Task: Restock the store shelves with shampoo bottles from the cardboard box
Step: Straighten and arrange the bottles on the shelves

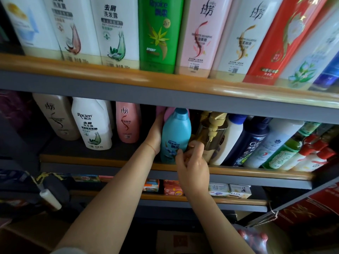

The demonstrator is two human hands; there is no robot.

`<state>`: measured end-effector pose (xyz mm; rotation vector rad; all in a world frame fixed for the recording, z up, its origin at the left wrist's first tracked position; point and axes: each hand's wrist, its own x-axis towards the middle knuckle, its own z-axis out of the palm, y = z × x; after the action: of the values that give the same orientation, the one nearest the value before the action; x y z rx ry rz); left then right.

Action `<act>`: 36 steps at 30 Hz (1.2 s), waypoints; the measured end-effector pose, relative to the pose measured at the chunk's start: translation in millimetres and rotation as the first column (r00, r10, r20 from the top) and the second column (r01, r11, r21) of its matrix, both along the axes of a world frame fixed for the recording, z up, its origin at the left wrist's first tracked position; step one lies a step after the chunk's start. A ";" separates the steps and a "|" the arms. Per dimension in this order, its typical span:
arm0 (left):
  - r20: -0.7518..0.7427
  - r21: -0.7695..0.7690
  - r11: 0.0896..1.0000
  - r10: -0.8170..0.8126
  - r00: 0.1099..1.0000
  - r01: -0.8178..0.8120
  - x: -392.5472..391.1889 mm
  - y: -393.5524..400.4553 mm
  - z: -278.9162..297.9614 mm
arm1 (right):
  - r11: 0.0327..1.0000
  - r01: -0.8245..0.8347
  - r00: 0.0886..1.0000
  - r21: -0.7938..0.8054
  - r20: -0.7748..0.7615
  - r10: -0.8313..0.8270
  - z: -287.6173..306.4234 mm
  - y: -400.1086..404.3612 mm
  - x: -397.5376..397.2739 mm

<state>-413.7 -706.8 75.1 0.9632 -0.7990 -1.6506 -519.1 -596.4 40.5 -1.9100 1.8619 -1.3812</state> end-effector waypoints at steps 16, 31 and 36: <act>0.089 -0.032 0.990 0.140 0.986 -0.137 -4.7 34.9 -12.1 | 0.998 0.047 0.993 -0.041 -0.102 -0.051 -0.2 -1.5 0.0; 0.301 -0.376 0.927 0.113 0.947 0.009 -5.1 48.6 -19.6 | 0.999 -0.027 0.999 0.025 -0.026 0.028 0.6 2.8 -3.2; 0.325 -0.357 0.934 0.098 0.941 0.026 -3.9 47.7 -21.8 | 0.999 -0.042 0.999 0.025 0.005 0.042 -0.2 3.7 -2.6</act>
<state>-417.6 -659.0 53.4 1.0021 -1.2585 -1.2593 -521.7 -592.7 40.4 -1.9212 1.8180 -1.3421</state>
